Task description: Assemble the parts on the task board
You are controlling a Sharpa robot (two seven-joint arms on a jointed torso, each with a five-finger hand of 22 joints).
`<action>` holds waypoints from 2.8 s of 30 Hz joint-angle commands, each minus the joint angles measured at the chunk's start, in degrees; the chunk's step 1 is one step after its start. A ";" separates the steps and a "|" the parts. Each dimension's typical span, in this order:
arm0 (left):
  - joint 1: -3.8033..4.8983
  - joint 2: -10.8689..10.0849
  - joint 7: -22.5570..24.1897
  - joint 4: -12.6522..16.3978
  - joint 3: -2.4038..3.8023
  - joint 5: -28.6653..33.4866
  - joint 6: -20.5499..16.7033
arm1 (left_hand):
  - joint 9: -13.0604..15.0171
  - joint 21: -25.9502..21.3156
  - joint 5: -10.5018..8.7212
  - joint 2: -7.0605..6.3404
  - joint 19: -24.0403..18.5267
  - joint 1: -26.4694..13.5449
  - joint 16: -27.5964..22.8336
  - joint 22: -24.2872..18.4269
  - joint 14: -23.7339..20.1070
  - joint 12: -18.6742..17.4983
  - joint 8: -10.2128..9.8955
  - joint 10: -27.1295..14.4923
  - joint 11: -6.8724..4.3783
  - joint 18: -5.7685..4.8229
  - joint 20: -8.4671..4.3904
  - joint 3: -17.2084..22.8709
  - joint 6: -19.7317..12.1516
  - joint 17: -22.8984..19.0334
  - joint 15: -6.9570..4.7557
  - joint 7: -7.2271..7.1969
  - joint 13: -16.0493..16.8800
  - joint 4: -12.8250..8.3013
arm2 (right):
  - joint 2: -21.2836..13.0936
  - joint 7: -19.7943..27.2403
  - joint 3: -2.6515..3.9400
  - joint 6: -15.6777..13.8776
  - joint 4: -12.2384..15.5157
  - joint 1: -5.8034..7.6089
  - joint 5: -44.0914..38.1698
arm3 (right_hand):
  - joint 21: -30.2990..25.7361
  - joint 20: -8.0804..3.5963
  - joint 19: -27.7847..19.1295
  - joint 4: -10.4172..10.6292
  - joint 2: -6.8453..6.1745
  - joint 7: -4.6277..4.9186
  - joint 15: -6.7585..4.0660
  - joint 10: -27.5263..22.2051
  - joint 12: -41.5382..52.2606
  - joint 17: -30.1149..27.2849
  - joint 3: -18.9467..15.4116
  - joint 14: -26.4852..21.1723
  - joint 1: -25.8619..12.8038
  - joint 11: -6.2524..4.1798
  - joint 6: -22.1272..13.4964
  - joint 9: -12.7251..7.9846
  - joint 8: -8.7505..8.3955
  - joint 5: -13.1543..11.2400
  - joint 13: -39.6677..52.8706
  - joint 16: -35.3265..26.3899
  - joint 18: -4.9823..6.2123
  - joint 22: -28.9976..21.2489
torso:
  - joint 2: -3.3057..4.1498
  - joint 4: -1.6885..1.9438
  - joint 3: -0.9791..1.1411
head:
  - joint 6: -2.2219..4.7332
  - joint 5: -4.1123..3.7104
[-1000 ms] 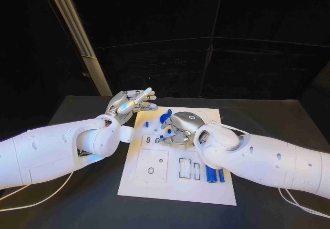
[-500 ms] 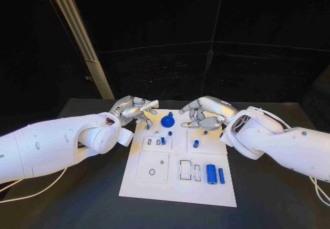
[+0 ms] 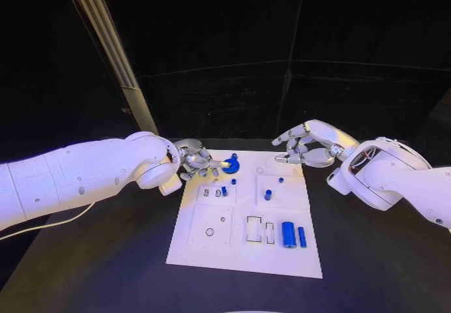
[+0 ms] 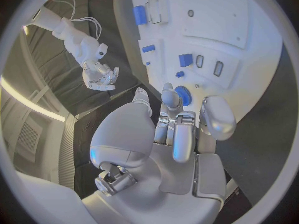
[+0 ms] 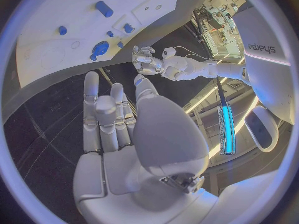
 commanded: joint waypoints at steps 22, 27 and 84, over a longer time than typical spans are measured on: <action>2.15 10.63 -14.94 -7.46 -2.41 -11.87 14.05 | 4.66 3.09 -0.36 0.91 1.08 -0.22 0.17 4.86 5.96 4.26 5.49 0.88 -0.27 -1.12 -0.24 -2.87 -2.91 15.05 -0.58 -0.34 5.38 0.10 | 1.15 0.11 0.03 0.57 -0.19 0.20 2.65 | -0.55 -0.03 0.55 0.70 -0.19 0.13 0.04 -0.67 0.43 -0.31 -0.95 -0.32 0.38 0.14 -0.71 0.05 0.42 0.65 -0.61 -0.47 0.27 -0.29 | -0.03 -0.34 0.06 | -0.80 -0.02; 2.15 11.28 -15.10 -8.18 -2.77 -11.87 14.83 | 4.84 3.18 -0.35 0.88 1.13 -0.21 0.17 5.02 5.96 4.33 5.68 0.89 -0.28 -1.14 -0.25 -2.97 -3.01 15.05 -0.59 -0.35 5.49 0.07 | 1.31 -0.05 0.03 0.54 -0.45 0.20 2.65 | -0.62 -0.02 0.61 0.82 -0.19 0.13 0.04 -0.68 0.53 -0.31 -1.06 -0.31 0.38 0.13 -0.74 0.05 0.49 0.81 -0.72 -0.49 0.27 -0.33 | -0.05 -0.35 0.02 | -0.97 0.09; 1.90 13.92 -14.59 -10.28 -3.67 -9.28 17.78 | 8.93 4.59 -0.30 1.69 1.59 4.06 0.17 7.52 5.96 5.63 9.44 1.50 -0.59 -1.51 -0.44 -1.52 -5.03 15.05 -0.82 -0.71 7.51 -1.32 | 2.26 -0.13 0.03 0.15 -2.20 0.18 2.65 | -1.00 -0.05 1.04 1.61 0.21 0.10 0.00 -0.77 1.09 -0.36 -1.50 -0.17 0.71 0.09 -0.98 0.06 0.95 1.83 -1.52 -0.63 0.28 -0.59 | 0.01 -0.34 0.07 | -2.37 0.15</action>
